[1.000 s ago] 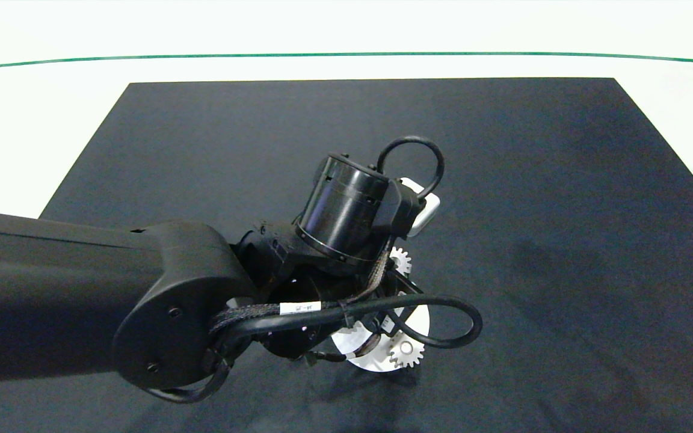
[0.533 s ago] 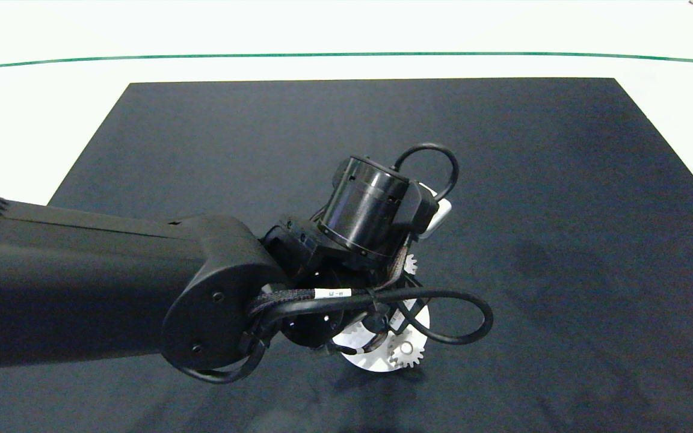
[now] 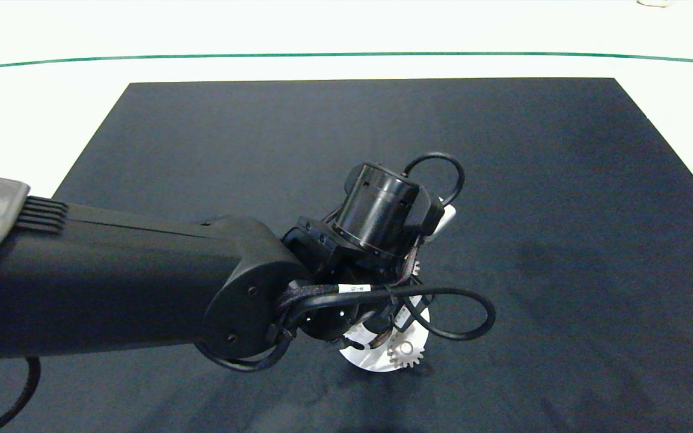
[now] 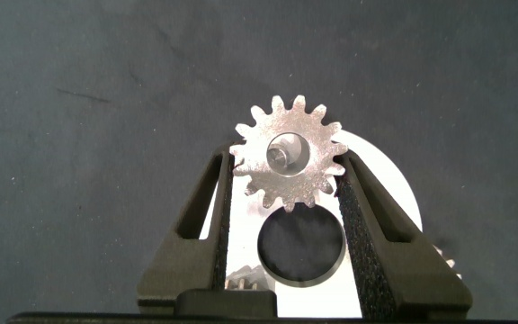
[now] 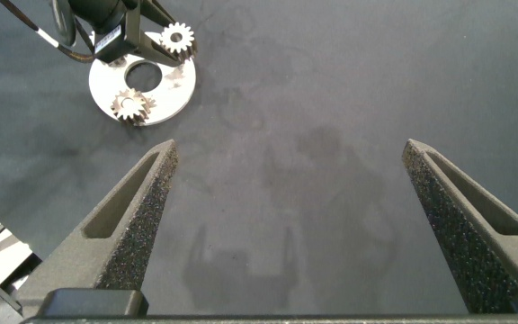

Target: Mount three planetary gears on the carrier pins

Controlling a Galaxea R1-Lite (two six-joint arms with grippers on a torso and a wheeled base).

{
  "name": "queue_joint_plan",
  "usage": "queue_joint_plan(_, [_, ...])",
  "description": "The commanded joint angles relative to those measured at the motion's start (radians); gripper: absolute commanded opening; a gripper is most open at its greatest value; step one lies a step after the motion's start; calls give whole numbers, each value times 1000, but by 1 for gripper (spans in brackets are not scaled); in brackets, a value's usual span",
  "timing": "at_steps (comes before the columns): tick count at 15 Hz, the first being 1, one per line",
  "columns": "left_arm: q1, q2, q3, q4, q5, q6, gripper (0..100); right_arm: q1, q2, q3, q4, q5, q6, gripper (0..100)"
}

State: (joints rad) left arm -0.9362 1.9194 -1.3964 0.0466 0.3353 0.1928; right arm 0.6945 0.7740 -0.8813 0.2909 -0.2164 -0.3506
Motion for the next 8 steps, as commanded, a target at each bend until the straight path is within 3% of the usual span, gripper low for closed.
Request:
queue_joint_plan(1, [2,3,4,1,2,7,16,0,-2,1,-1,-1,-2,100])
queue_joint_plan(8, [5,3,2,32,2,5,16,0,-12,1,-2,0,-14,100])
